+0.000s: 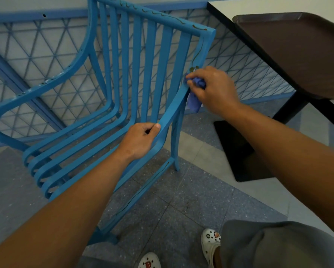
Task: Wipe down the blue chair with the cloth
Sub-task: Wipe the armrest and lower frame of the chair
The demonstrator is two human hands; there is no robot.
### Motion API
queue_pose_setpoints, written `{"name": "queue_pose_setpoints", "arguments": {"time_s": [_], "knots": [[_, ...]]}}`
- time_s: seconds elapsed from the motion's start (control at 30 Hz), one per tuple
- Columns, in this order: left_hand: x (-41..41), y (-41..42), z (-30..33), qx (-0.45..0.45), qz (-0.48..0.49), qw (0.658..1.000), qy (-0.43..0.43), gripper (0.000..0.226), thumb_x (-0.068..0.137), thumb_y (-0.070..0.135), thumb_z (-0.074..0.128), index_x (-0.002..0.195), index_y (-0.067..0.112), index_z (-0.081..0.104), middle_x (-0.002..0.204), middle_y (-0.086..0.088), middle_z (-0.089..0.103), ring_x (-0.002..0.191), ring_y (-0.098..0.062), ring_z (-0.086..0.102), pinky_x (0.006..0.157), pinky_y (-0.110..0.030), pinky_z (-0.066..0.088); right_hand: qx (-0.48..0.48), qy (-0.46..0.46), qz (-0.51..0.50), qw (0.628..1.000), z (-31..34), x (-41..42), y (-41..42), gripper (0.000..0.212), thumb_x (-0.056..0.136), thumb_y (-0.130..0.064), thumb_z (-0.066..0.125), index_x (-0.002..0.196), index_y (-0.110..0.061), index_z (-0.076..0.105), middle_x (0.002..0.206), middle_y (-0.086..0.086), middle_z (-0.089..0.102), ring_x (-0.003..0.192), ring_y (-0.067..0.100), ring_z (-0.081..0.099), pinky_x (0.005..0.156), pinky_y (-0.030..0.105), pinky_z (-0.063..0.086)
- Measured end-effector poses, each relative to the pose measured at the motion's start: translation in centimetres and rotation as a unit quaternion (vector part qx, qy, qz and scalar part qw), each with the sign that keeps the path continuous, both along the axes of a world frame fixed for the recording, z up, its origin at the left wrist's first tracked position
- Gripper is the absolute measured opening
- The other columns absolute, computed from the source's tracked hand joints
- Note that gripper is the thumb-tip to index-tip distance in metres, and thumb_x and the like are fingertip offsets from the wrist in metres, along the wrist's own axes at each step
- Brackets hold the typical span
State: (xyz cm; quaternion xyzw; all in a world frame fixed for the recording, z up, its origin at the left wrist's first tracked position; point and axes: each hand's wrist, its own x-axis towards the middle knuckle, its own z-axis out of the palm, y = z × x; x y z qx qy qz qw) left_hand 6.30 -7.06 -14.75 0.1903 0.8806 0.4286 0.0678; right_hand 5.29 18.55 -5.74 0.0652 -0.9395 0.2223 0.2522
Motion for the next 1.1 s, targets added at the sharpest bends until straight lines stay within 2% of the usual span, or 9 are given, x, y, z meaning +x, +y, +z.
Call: {"name": "queue_pose_setpoints", "arguments": {"time_s": [0.13, 0.3, 0.47, 0.6, 0.7, 0.77, 0.83, 0.97, 1.1], "knots": [[-0.1, 0.0, 0.0, -0.004, 0.003, 1.0, -0.003, 0.051, 0.105, 0.048, 0.046, 0.057, 0.031, 0.048, 0.05, 0.013, 0.034, 0.046, -0.004, 0.033, 0.049, -0.016, 0.029, -0.069, 0.023, -0.018, 0.997, -0.8, 0.0, -0.8, 0.025, 0.097, -0.037, 0.06, 0.116, -0.026, 0.073, 0.107, 0.001, 0.069, 0.1, 0.019, 0.064, 0.084, 0.043, 0.053], [-0.1, 0.2, 0.0, 0.0, 0.006, 1.0, 0.005, 0.05, 0.106, 0.045, 0.047, 0.058, 0.027, 0.046, 0.049, 0.012, 0.035, 0.045, -0.006, 0.033, 0.046, -0.016, 0.028, -0.039, -0.024, 0.046, 0.998, -4.3, 2.4, -2.5, 0.025, 0.098, -0.033, 0.064, 0.121, -0.024, 0.073, 0.11, 0.0, 0.069, 0.102, 0.018, 0.065, 0.086, 0.038, 0.054], [-0.1, 0.7, -0.1, -0.038, -0.006, 0.998, 0.043, 0.042, 0.105, 0.049, 0.042, 0.083, 0.02, 0.062, 0.057, 0.005, 0.046, 0.046, -0.01, 0.041, 0.045, -0.022, 0.032, -0.064, -0.03, 0.062, 0.996, -3.7, 2.4, -1.4, 0.024, 0.097, -0.032, 0.065, 0.118, -0.023, 0.074, 0.109, -0.001, 0.072, 0.101, 0.016, 0.066, 0.088, 0.041, 0.054], [-0.1, 1.0, 0.0, -0.045, -0.017, 0.997, 0.058, 0.034, 0.105, 0.051, 0.04, 0.123, 0.033, 0.062, 0.076, 0.004, 0.064, 0.066, -0.007, 0.058, 0.055, -0.027, 0.043, -0.164, 0.031, 0.014, 0.986, -1.2, 1.3, 1.1, 0.026, 0.098, -0.028, 0.063, 0.121, -0.019, 0.071, 0.116, -0.005, 0.07, 0.108, 0.009, 0.064, 0.097, 0.033, 0.052], [0.1, 0.9, 0.0, -0.039, -0.017, 0.998, 0.052, 0.036, 0.105, 0.053, 0.038, 0.128, 0.035, 0.06, 0.084, 0.001, 0.068, 0.07, -0.012, 0.062, 0.063, -0.041, 0.054, -0.209, 0.085, -0.016, 0.974, 1.0, -0.2, 2.4, 0.027, 0.097, -0.03, 0.063, 0.12, -0.017, 0.069, 0.115, -0.007, 0.068, 0.107, 0.005, 0.065, 0.096, 0.033, 0.054], [0.2, 0.8, 0.0, -0.034, -0.016, 0.998, 0.052, 0.037, 0.105, 0.054, 0.039, 0.128, 0.035, 0.061, 0.092, -0.003, 0.07, 0.077, -0.016, 0.064, 0.07, -0.043, 0.056, -0.216, 0.092, -0.016, 0.972, 1.4, -0.8, 2.3, 0.022, 0.097, -0.028, 0.065, 0.114, -0.015, 0.069, 0.109, -0.007, 0.069, 0.102, 0.006, 0.066, 0.092, 0.035, 0.056], [0.0, 0.8, -0.2, -0.03, -0.017, 0.998, 0.055, 0.037, 0.105, 0.053, 0.039, 0.129, 0.036, 0.061, 0.091, -0.002, 0.07, 0.076, -0.012, 0.063, 0.066, -0.038, 0.054, -0.225, 0.085, -0.013, 0.971, 0.8, -1.0, 1.8, 0.018, 0.096, -0.025, 0.066, 0.107, -0.011, 0.07, 0.1, -0.01, 0.068, 0.095, 0.005, 0.066, 0.086, 0.035, 0.056], [-0.1, 0.9, -0.4, -0.035, -0.012, 0.997, 0.066, 0.034, 0.105, 0.053, 0.04, 0.127, 0.038, 0.061, 0.077, 0.005, 0.064, 0.065, -0.004, 0.058, 0.053, -0.014, 0.038, -0.248, 0.056, -0.01, 0.967, -1.4, -0.4, 0.5, 0.013, 0.096, -0.025, 0.068, 0.1, -0.013, 0.068, 0.091, -0.017, 0.065, 0.086, -0.004, 0.062, 0.08, 0.033, 0.055], [0.0, 1.0, -0.4, -0.018, -0.006, 0.998, 0.063, 0.032, 0.105, 0.048, 0.043, 0.125, 0.034, 0.065, 0.071, 0.008, 0.061, 0.061, 0.0, 0.056, 0.054, -0.01, 0.04, -0.174, 0.025, 0.043, 0.983, -3.6, 1.0, -1.7, 0.013, 0.095, -0.025, 0.068, 0.101, -0.013, 0.07, 0.1, -0.003, 0.067, 0.095, 0.012, 0.064, 0.084, 0.032, 0.052]]}}
